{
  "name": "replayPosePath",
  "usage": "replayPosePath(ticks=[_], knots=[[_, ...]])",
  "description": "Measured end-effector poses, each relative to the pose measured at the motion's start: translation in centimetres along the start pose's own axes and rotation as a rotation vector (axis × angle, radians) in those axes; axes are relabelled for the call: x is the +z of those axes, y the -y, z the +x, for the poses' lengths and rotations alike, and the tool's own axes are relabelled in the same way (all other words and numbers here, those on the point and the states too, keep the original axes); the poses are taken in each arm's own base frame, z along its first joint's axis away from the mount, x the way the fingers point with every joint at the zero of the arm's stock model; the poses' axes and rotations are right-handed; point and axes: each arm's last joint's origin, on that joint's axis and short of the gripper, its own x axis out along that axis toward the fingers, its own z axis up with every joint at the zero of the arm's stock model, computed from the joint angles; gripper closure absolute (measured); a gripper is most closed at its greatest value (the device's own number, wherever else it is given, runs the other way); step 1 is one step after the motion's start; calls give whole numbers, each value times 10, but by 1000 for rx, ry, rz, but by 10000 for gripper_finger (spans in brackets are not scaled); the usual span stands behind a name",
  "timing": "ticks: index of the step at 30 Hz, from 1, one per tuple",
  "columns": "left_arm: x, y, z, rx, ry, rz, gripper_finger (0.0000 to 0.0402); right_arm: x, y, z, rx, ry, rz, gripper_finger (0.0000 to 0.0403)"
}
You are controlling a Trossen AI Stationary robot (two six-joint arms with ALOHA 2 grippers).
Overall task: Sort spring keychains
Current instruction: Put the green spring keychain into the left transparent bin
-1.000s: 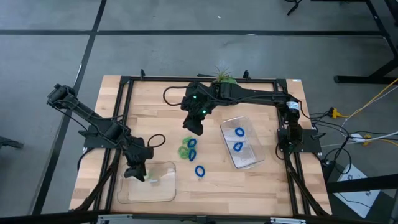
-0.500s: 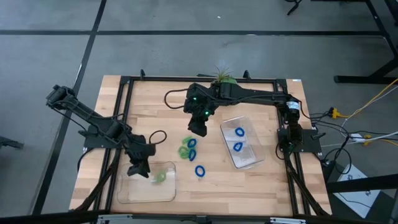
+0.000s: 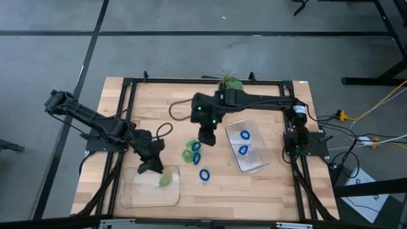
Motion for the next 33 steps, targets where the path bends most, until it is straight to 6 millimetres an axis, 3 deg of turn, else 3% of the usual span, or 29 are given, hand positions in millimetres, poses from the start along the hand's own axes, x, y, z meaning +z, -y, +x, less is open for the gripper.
replayPosePath(ticks=[14, 19, 24, 28, 33], knots=[[39, -11, -14, 97, 366, 171, 335, -24, -33, -1, -107, -163, -130, 310], [52, -21, -15, 184, 353, 174, 344, -29, -44, -25, -202, -109, -164, 310], [78, -21, -8, 257, 334, 263, 362, -34, -52, -51, -205, -60, -154, 326], [97, -27, -3, 346, 335, 290, 379, -38, -54, -62, -211, -54, -158, 358], [109, -36, 0, 515, 270, 230, 398, -50, -51, -66, -229, -171, -130, 397]])
